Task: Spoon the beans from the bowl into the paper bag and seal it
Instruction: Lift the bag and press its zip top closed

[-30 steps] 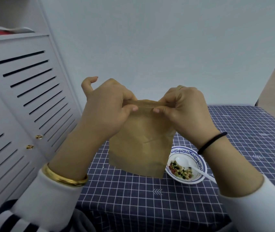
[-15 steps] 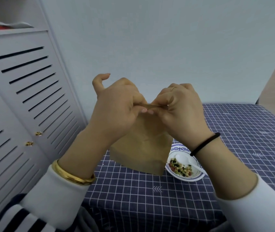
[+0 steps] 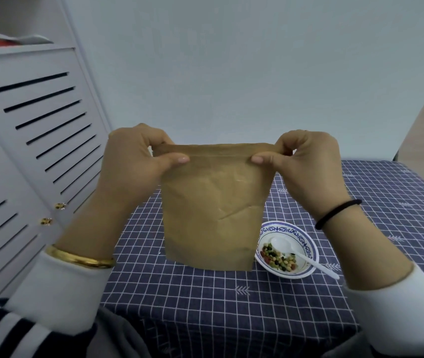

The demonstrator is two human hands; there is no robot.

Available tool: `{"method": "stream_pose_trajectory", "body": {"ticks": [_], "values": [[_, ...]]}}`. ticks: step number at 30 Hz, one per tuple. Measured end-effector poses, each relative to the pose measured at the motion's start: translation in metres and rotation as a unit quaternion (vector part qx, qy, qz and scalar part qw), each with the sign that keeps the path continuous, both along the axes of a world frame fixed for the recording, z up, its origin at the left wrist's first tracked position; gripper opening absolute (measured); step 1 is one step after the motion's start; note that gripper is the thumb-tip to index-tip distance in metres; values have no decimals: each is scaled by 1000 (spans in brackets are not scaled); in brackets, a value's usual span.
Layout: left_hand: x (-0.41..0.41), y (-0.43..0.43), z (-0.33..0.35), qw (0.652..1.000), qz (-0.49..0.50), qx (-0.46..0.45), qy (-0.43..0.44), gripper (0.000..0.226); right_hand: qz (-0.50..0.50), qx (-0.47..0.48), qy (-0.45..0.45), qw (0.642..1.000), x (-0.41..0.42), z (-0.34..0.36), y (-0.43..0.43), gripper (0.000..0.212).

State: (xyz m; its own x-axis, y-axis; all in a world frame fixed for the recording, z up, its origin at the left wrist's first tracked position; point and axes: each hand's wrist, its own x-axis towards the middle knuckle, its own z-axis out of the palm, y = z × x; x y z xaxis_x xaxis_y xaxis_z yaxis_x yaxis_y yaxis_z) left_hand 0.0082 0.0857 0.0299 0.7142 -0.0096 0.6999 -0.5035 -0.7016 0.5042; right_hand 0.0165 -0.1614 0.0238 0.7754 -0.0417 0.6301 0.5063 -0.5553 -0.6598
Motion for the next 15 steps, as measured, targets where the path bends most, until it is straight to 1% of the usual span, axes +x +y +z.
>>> {"method": "stream_pose_trajectory", "body": {"ticks": [3,6,7,9,11,12,13,14,15], "values": [[4,7,-9,997,-39,-57,37,17,11,27,8,1000,2,-6,-2,44],[9,13,-18,989,-81,-105,65,4,46,82,24,995,6,-12,-5,31],[11,14,-20,985,-87,-136,63,7,64,108,36,991,7,-14,-5,25],[14,16,-23,970,-100,-216,53,12,100,130,74,984,10,-21,-5,18],[16,15,-27,954,-97,-278,48,7,138,117,133,975,11,-32,-1,13],[18,15,-30,946,-98,-304,60,3,146,110,160,970,12,-39,1,17],[19,14,-33,935,-108,-327,82,5,145,110,180,967,14,-45,2,23],[22,14,-36,927,-122,-338,109,7,138,120,194,964,16,-50,3,29],[24,14,-41,926,-125,-328,141,10,132,141,206,959,18,-53,3,33]]}}
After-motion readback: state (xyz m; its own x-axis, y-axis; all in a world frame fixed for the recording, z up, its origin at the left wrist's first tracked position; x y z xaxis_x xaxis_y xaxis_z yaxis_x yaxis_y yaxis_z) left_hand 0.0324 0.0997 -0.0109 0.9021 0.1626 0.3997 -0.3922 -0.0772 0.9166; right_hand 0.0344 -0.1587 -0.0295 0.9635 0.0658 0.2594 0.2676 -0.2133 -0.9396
